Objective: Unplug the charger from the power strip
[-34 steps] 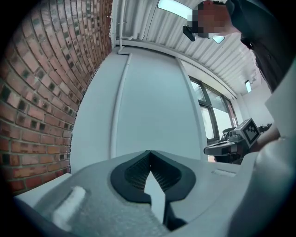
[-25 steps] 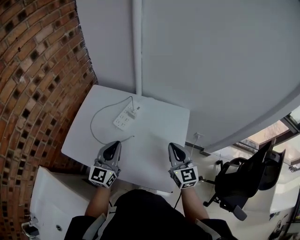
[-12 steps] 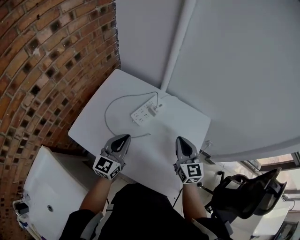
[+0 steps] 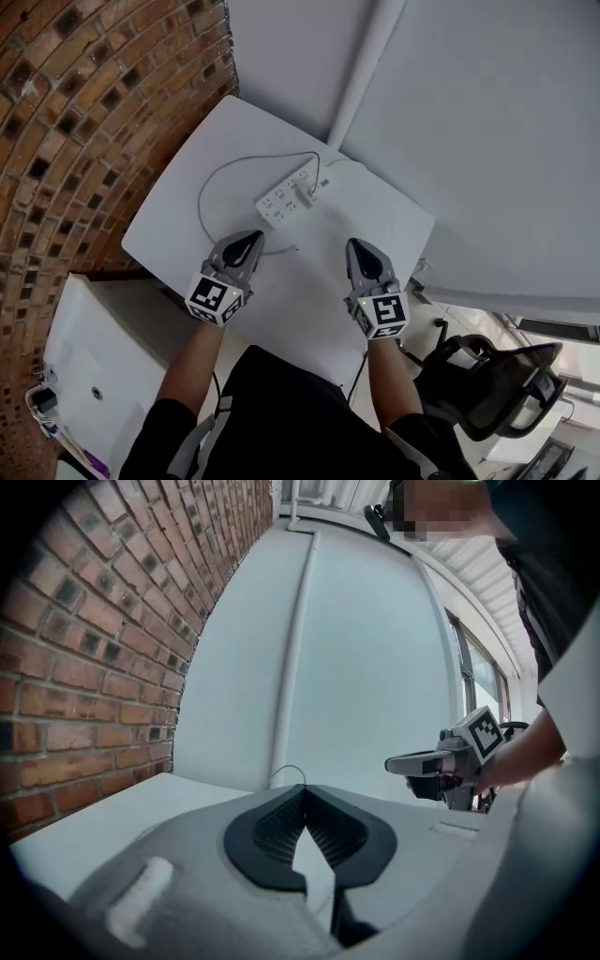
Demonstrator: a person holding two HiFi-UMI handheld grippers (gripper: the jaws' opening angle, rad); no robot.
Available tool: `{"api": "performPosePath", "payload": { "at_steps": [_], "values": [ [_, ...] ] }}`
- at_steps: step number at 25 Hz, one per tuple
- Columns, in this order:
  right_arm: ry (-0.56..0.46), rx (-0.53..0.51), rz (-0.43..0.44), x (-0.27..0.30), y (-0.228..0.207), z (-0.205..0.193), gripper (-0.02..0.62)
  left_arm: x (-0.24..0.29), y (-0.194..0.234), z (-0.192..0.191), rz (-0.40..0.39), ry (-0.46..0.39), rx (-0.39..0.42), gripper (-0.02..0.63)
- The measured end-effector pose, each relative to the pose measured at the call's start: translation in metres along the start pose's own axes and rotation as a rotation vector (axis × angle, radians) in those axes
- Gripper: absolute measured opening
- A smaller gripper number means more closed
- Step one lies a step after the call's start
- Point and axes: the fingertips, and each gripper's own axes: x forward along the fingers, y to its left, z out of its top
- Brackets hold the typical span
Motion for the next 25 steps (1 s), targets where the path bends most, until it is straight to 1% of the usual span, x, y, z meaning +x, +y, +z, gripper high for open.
{"api": "performPosePath", "payload": {
  "at_steps": [5,8,10,12,16,20,21,22,23,25],
  "values": [
    [0.061,0.016,0.029,0.030,-0.010,-0.026,0.005,0.033,0.015,-0.032,0.008,0.080,-0.005,0.002],
    [0.082,0.036,0.056,0.045,-0.010,-0.034,0.005,0.051,0.023,-0.050,0.013,0.128,-0.024,0.002],
    [0.096,0.030,0.079,0.055,-0.010,-0.038,0.005,0.064,0.026,-0.062,0.009,0.171,-0.030,0.002],
    [0.116,0.016,0.102,0.066,-0.008,-0.043,0.005,0.075,0.030,-0.073,0.015,0.214,-0.019,0.002],
    [0.155,0.006,0.137,0.086,-0.009,-0.056,0.006,0.087,0.039,-0.092,0.050,0.280,-0.016,0.002],
    [0.184,-0.002,0.155,0.103,-0.011,-0.067,0.011,0.092,0.040,-0.109,0.048,0.328,-0.024,0.002],
    [0.190,-0.001,0.163,0.107,-0.009,-0.069,0.058,0.092,0.043,-0.113,0.052,0.343,-0.029,0.002],
    [0.194,0.001,0.172,0.111,-0.008,-0.071,0.086,0.092,0.045,-0.118,0.057,0.355,-0.035,0.002],
    [0.196,0.003,0.180,0.116,-0.007,-0.073,0.091,0.093,0.046,-0.120,0.058,0.358,-0.041,0.000],
    [0.197,0.000,0.191,0.123,-0.005,-0.075,0.125,0.093,0.046,-0.121,0.054,0.345,-0.053,-0.002]
  ]
}}
